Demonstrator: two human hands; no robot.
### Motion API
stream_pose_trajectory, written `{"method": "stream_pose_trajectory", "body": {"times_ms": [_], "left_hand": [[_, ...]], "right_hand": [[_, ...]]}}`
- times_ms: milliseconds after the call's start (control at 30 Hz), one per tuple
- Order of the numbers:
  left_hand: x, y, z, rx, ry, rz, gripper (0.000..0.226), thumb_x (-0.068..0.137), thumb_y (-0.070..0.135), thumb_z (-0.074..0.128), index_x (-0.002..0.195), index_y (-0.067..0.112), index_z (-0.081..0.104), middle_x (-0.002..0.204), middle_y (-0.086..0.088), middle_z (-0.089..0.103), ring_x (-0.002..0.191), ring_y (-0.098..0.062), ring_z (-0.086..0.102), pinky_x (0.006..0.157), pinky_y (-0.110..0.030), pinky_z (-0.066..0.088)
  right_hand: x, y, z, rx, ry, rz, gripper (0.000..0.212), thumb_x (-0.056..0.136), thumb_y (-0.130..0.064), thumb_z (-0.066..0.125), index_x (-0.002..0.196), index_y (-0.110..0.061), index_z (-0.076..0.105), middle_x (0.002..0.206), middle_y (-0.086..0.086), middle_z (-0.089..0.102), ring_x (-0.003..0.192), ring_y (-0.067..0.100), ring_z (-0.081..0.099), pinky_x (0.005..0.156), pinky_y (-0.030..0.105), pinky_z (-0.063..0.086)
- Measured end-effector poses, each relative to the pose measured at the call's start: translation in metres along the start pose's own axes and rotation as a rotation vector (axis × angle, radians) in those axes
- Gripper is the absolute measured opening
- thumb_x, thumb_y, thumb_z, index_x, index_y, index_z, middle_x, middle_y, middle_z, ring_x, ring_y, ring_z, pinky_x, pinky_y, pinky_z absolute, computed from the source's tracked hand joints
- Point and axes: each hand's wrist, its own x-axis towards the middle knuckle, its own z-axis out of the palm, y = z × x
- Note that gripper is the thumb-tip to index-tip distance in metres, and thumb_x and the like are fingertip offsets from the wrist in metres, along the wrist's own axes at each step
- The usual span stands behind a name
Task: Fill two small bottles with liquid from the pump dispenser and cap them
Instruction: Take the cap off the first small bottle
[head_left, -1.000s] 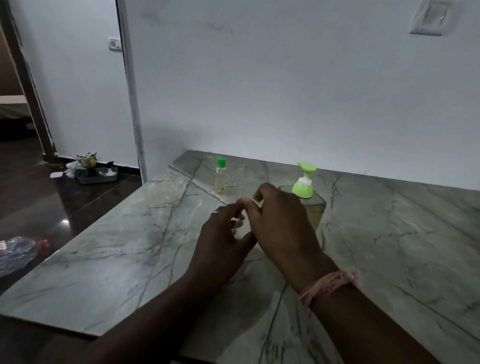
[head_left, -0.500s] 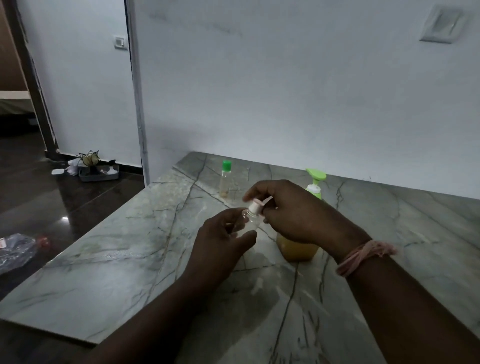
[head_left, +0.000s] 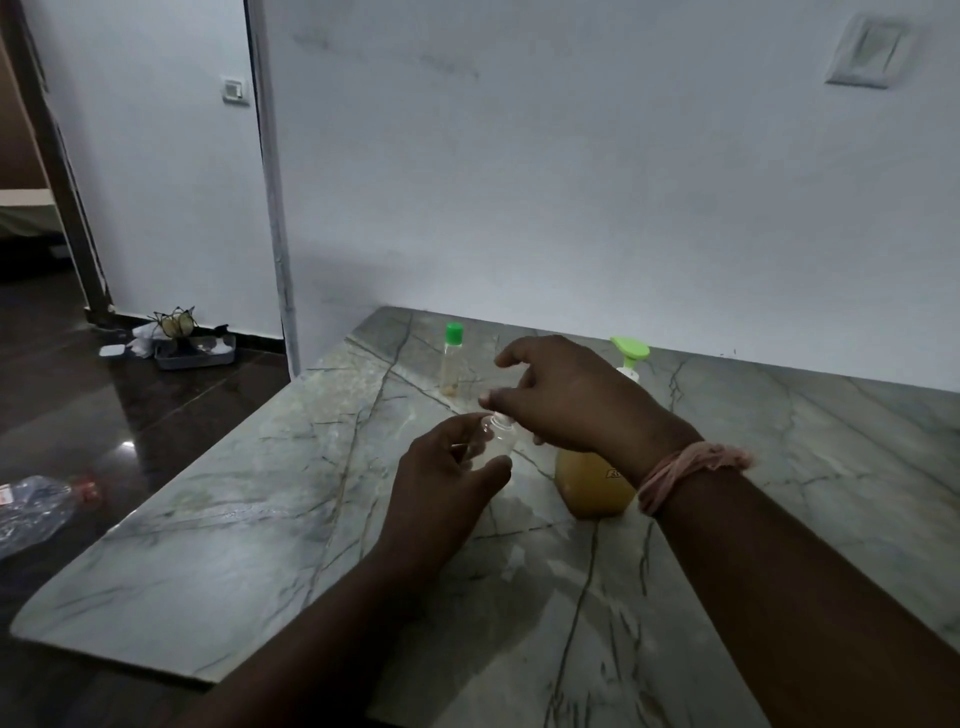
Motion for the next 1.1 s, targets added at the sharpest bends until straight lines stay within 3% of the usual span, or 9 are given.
{"method": "stream_pose_trajectory", "body": {"times_ms": [100, 167, 267, 367, 500, 600, 667, 833, 1100], "left_hand": [[-0.001, 0.001, 0.0, 0.005, -0.001, -0.002, 0.039, 0.081, 0.024, 0.076, 0.116, 0.035, 0.064, 0.108, 0.017, 0.069, 0.102, 0.003, 0.063, 0.086, -0.025, 0.054], [0.0, 0.001, -0.002, -0.003, 0.006, -0.001, 0.037, 0.082, 0.025, 0.074, 0.117, 0.033, 0.065, 0.109, 0.015, 0.071, 0.1, 0.002, 0.064, 0.085, -0.026, 0.055], [0.0, 0.003, -0.003, -0.035, 0.026, -0.001, 0.032, 0.083, 0.023, 0.072, 0.107, 0.041, 0.062, 0.099, 0.02, 0.07, 0.09, 0.007, 0.065, 0.076, -0.019, 0.053], [0.003, -0.002, -0.003, -0.033, 0.021, -0.045, 0.036, 0.082, 0.022, 0.071, 0.117, 0.031, 0.064, 0.105, 0.015, 0.07, 0.091, 0.005, 0.064, 0.075, -0.016, 0.049], [0.004, -0.004, -0.004, -0.025, 0.028, -0.053, 0.045, 0.081, 0.02, 0.071, 0.126, 0.024, 0.063, 0.113, 0.01, 0.07, 0.1, -0.001, 0.064, 0.083, -0.021, 0.052], [0.004, -0.003, -0.004, -0.007, 0.024, -0.045, 0.043, 0.083, 0.02, 0.071, 0.125, 0.024, 0.063, 0.112, 0.012, 0.069, 0.103, 0.0, 0.064, 0.087, -0.021, 0.052], [0.003, -0.003, -0.004, -0.01, 0.023, -0.05, 0.041, 0.083, 0.019, 0.071, 0.123, 0.024, 0.064, 0.111, 0.012, 0.069, 0.102, -0.001, 0.064, 0.087, -0.021, 0.052], [0.005, -0.007, -0.005, -0.022, 0.063, -0.09, 0.041, 0.081, 0.019, 0.072, 0.121, 0.023, 0.064, 0.107, 0.012, 0.067, 0.101, -0.001, 0.063, 0.081, -0.019, 0.05], [0.006, -0.008, -0.007, -0.071, 0.193, -0.134, 0.038, 0.081, 0.022, 0.075, 0.115, 0.027, 0.057, 0.106, 0.016, 0.061, 0.099, 0.0, 0.059, 0.076, -0.016, 0.046]], "right_hand": [[0.002, -0.004, 0.0, -0.034, -0.01, 0.008, 0.019, 0.087, -0.033, 0.07, 0.094, -0.015, 0.071, 0.08, 0.005, 0.073, 0.062, 0.018, 0.071, 0.063, 0.029, 0.057], [0.005, -0.005, -0.002, -0.02, -0.035, -0.034, 0.009, 0.086, -0.02, 0.071, 0.095, -0.019, 0.072, 0.09, 0.0, 0.072, 0.074, 0.014, 0.071, 0.069, 0.029, 0.058], [0.009, -0.003, -0.001, 0.037, -0.064, -0.114, 0.025, 0.086, -0.008, 0.066, 0.1, -0.028, 0.07, 0.106, -0.008, 0.065, 0.09, 0.007, 0.063, 0.071, 0.024, 0.053], [0.009, 0.0, 0.009, 0.016, -0.124, -0.204, 0.043, 0.084, 0.004, 0.054, 0.101, -0.031, 0.07, 0.113, -0.009, 0.061, 0.101, 0.009, 0.06, 0.082, 0.032, 0.055], [0.012, 0.006, 0.011, 0.03, -0.167, -0.147, 0.031, 0.09, -0.022, 0.062, 0.119, -0.028, 0.065, 0.119, -0.008, 0.063, 0.104, 0.011, 0.062, 0.09, 0.034, 0.054], [0.013, 0.006, 0.011, -0.013, -0.095, -0.057, 0.03, 0.09, -0.046, 0.062, 0.106, -0.021, 0.069, 0.089, -0.002, 0.072, 0.067, 0.015, 0.071, 0.071, 0.036, 0.06], [0.014, 0.003, 0.01, 0.001, -0.106, -0.071, 0.021, 0.091, -0.037, 0.064, 0.099, -0.019, 0.071, 0.075, 0.0, 0.072, 0.057, 0.015, 0.071, 0.065, 0.035, 0.061], [0.021, 0.008, 0.016, 0.145, 0.079, -0.033, 0.021, 0.082, -0.013, 0.061, 0.098, -0.025, 0.066, 0.092, -0.006, 0.06, 0.084, 0.016, 0.066, 0.079, 0.041, 0.057], [0.035, 0.034, 0.089, 0.374, 0.151, 0.193, 0.03, 0.077, -0.017, 0.053, 0.105, -0.018, 0.061, 0.108, 0.005, 0.062, 0.095, 0.021, 0.065, 0.075, 0.029, 0.055]]}}
